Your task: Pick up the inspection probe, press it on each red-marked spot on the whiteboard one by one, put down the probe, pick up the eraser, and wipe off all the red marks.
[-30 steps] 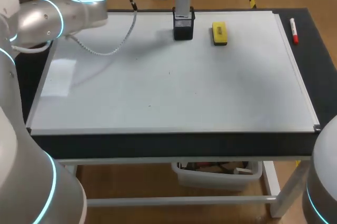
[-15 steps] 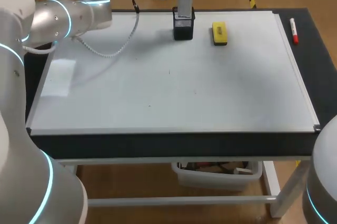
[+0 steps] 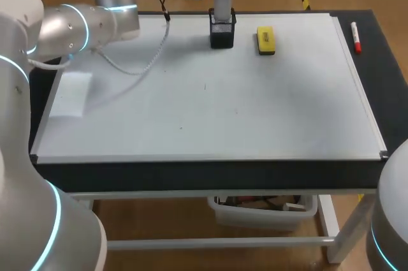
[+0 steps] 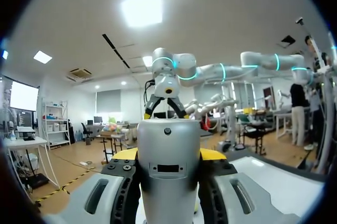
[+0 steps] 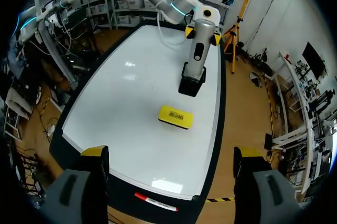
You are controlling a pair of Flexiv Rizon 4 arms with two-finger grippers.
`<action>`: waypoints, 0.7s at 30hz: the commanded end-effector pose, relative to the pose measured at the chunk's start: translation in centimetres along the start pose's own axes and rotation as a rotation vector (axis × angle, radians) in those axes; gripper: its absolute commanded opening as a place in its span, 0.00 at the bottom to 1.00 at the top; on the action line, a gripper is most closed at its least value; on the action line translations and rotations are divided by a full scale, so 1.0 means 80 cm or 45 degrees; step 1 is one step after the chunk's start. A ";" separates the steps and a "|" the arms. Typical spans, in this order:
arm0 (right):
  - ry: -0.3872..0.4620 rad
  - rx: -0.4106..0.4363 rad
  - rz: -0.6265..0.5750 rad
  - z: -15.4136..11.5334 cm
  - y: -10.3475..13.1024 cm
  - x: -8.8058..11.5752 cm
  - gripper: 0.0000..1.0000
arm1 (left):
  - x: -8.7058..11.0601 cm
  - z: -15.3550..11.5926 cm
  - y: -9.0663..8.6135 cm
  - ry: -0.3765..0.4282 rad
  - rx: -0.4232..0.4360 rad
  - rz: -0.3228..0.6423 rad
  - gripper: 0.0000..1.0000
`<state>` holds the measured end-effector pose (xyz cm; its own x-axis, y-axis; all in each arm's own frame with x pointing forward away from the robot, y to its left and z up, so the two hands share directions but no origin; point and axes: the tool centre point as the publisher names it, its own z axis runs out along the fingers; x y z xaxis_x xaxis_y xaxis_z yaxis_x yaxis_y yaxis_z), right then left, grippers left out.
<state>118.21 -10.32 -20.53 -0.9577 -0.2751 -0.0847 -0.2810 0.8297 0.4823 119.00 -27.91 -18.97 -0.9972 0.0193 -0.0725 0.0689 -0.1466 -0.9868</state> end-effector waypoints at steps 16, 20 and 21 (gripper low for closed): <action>0.011 0.003 0.000 -0.002 -0.001 -0.003 1.00 | -0.039 -0.005 0.055 0.234 0.052 -0.107 0.00; 0.011 0.003 0.000 -0.002 -0.001 -0.003 1.00 | -0.042 -0.008 0.064 0.249 0.046 -0.122 0.00; 0.011 0.003 0.000 -0.002 -0.001 -0.003 1.00 | -0.042 -0.008 0.066 0.249 0.044 -0.124 0.00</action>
<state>118.21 -10.32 -20.52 -0.9577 -0.2752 -0.0845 -0.2810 0.8298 0.4822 121.61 -27.78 -23.24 -0.9930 -0.1089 0.0448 -0.0287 -0.1447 -0.9891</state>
